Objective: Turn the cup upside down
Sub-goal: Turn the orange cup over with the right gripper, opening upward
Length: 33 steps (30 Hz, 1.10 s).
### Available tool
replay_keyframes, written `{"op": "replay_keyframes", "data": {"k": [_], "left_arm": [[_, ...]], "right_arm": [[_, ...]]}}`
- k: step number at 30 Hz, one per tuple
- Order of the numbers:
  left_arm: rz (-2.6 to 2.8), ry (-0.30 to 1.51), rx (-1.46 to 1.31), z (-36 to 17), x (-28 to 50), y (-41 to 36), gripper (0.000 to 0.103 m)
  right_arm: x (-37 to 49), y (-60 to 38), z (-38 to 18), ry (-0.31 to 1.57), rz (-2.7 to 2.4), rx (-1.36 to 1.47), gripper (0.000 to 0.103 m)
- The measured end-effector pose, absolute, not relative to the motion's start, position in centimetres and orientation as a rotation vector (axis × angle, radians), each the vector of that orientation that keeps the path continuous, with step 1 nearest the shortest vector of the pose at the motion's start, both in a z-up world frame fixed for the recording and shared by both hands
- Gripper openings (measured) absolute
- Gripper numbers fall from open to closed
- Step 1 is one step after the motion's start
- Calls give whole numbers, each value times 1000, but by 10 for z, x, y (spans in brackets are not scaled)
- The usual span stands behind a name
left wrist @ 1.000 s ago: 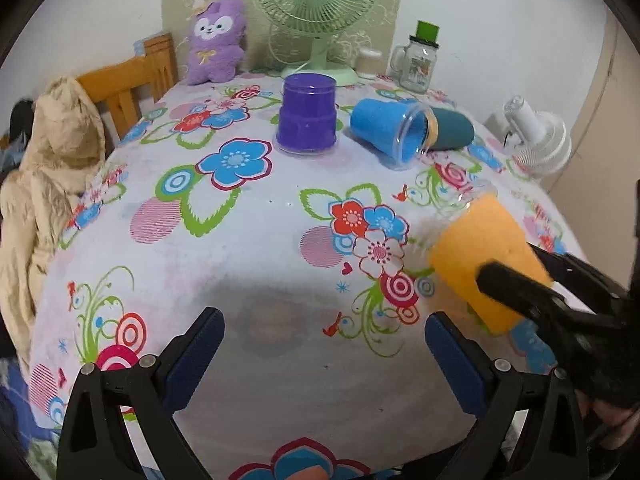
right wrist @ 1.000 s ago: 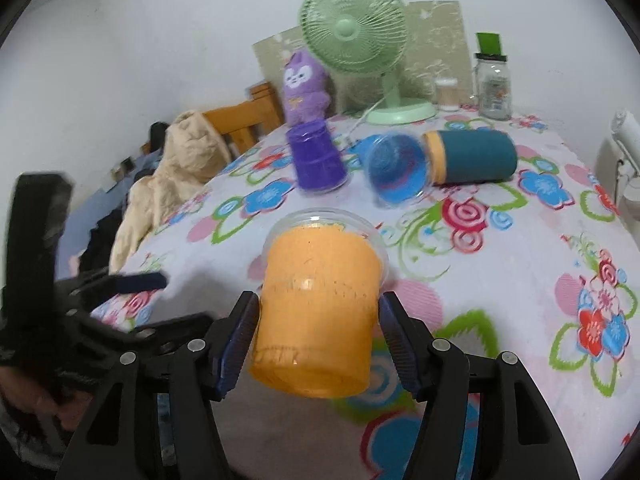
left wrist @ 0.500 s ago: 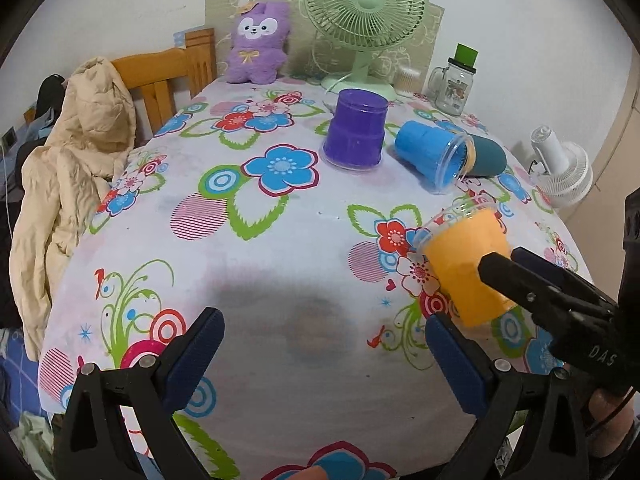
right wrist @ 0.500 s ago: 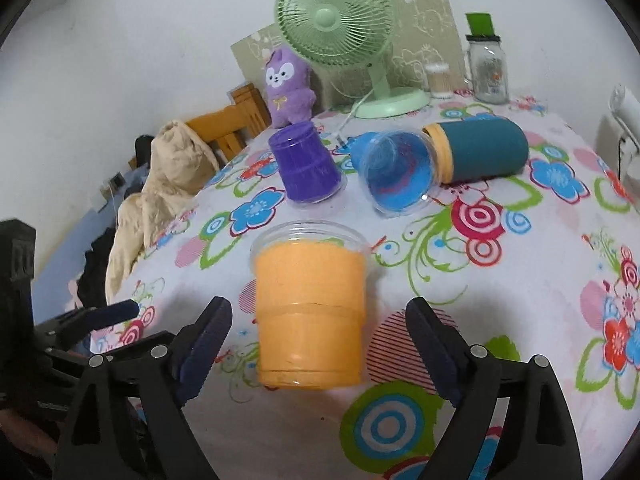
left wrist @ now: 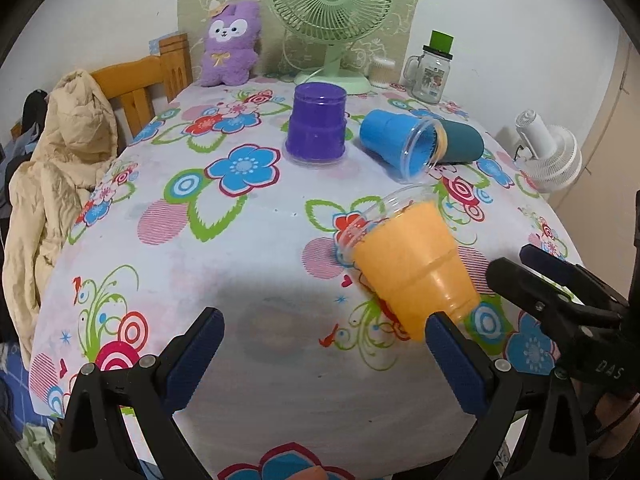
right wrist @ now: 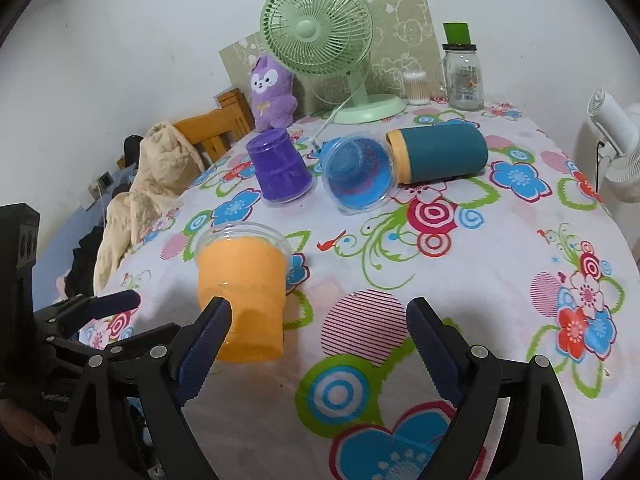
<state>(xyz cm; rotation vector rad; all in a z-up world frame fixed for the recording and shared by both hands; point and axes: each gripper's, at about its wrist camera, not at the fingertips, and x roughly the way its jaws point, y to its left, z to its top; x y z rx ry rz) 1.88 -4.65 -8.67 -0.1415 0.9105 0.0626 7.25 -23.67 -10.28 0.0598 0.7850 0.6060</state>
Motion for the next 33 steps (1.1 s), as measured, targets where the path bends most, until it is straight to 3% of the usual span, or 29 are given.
{"op": "replay_keyframes", "data": {"k": [17,33], "left_arm": [[-17,867,-94,-68,34,-96,102],[19,941,-152,-102,66,-114,102]], "right_arm": [[51,-299,-93,771,455,-24,91],[34,-356,-99,794,367,40,91]]}}
